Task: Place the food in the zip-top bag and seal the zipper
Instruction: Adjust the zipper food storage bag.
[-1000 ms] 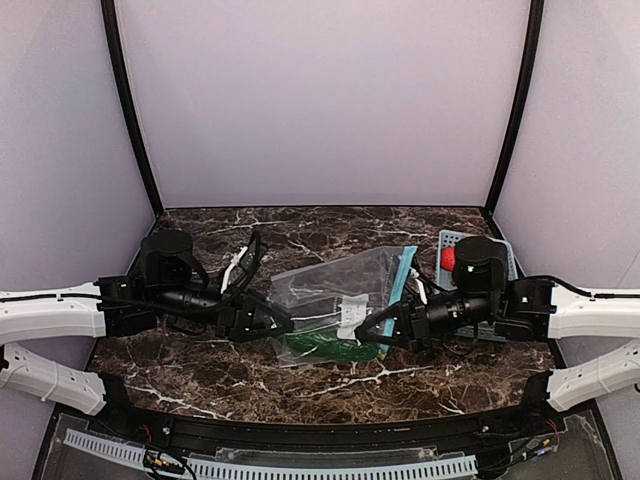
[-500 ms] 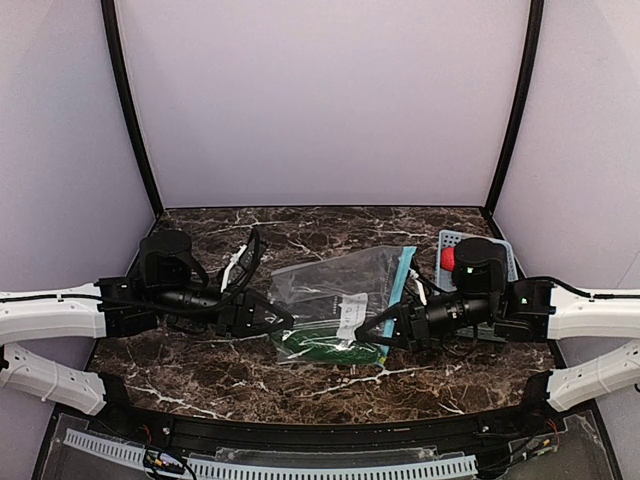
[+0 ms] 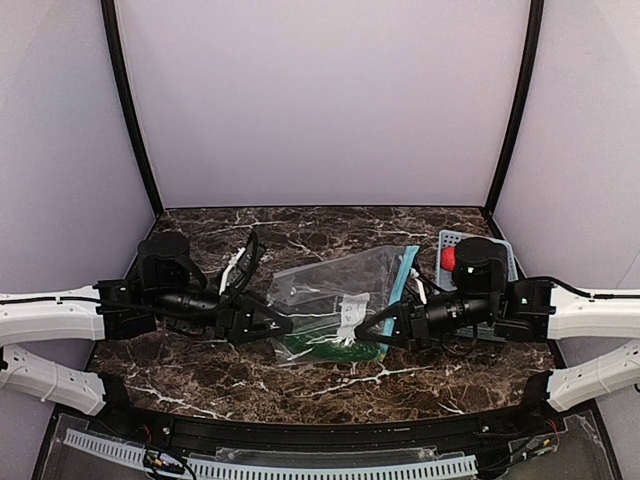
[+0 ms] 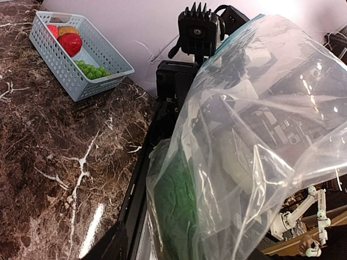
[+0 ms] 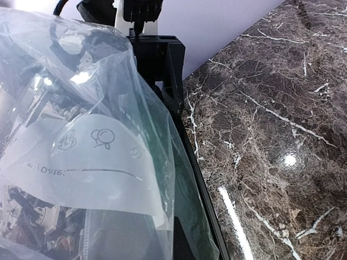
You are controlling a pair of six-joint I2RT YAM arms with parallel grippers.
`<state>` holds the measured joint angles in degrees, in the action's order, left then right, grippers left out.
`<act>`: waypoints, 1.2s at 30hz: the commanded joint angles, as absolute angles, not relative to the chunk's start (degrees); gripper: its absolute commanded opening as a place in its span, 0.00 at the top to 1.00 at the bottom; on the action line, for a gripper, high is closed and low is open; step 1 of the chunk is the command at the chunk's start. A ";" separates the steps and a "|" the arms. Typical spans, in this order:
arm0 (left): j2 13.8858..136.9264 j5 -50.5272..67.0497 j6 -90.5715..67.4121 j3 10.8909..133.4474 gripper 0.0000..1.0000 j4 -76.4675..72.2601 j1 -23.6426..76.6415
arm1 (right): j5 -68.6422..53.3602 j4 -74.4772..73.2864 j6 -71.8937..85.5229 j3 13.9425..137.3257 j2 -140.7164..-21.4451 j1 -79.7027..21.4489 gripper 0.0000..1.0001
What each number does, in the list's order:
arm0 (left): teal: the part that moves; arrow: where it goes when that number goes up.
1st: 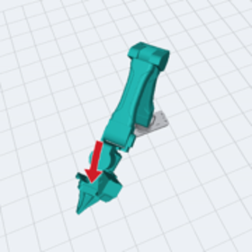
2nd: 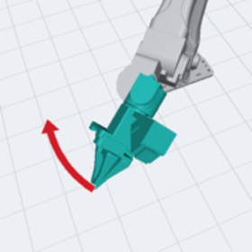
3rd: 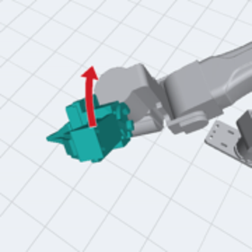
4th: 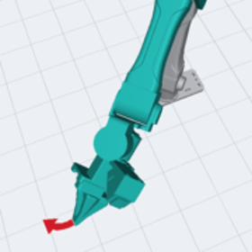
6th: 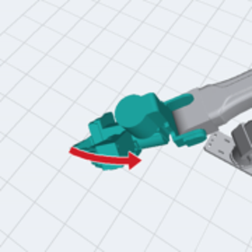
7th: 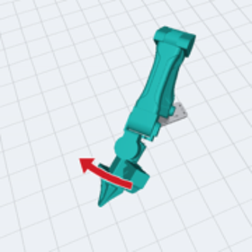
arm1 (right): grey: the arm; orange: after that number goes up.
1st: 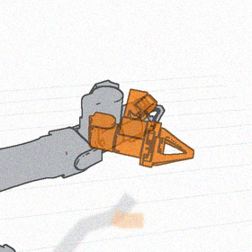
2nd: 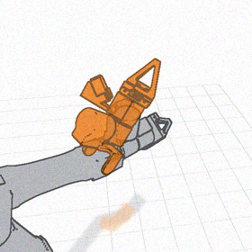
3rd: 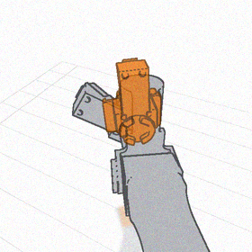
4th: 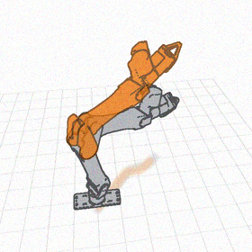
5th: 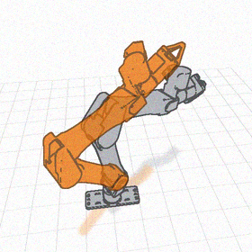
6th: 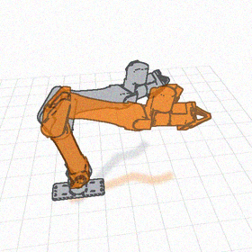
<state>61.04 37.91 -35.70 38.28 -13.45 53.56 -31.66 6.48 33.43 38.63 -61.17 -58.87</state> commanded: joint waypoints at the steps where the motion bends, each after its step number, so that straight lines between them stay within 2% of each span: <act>1: 60.43 38.75 -35.32 37.35 0.42 -13.53 54.25 | -31.02 9.36 33.78 38.71 -60.50 -58.96 1.00; 3: 60.46 38.59 -35.27 37.31 0.46 -13.58 54.35 | -31.07 9.40 33.86 38.69 -60.62 -58.91 1.00; 12: 60.05 38.14 -35.99 36.18 0.83 -14.92 54.42 | -30.34 9.32 33.93 38.63 -60.44 -58.95 1.00; 16: 59.59 38.00 -36.28 35.60 0.96 -15.11 54.41 | -30.07 9.25 33.97 38.67 -60.31 -58.95 1.00; 22: 58.24 36.82 -35.74 35.34 0.99 -14.40 54.45 | -29.26 8.03 34.08 39.46 -60.54 -59.00 1.00; 24: 57.44 34.52 -34.91 35.78 0.81 -12.06 54.45 | -27.22 6.24 34.38 40.69 -60.47 -59.13 1.00; 25: 57.02 32.03 -34.37 36.50 0.61 -9.28 54.47 | -25.67 4.39 34.44 41.48 -60.49 -59.11 1.00; 26: 55.89 30.52 -33.11 36.93 0.52 -7.76 54.44 | -24.28 2.45 34.56 42.29 -60.54 -59.15 1.00; 27: 55.19 27.58 -31.94 37.71 0.37 -4.75 54.42 | -22.81 0.61 34.74 42.96 -60.64 -59.15 1.00; 29: 52.70 22.40 -30.44 38.76 0.22 -1.23 54.44 | -20.82 -3.27 35.55 43.80 -60.70 -59.15 1.00; 32: 48.20 14.67 -29.15 40.25 0.13 6.39 54.47 | -18.54 -6.84 37.79 44.32 -61.15 -59.15 1.00; 36: 45.04 7.47 -28.37 41.77 0.11 11.58 54.41 | -14.97 -13.28 41.12 46.17 -62.71 -59.15 1.00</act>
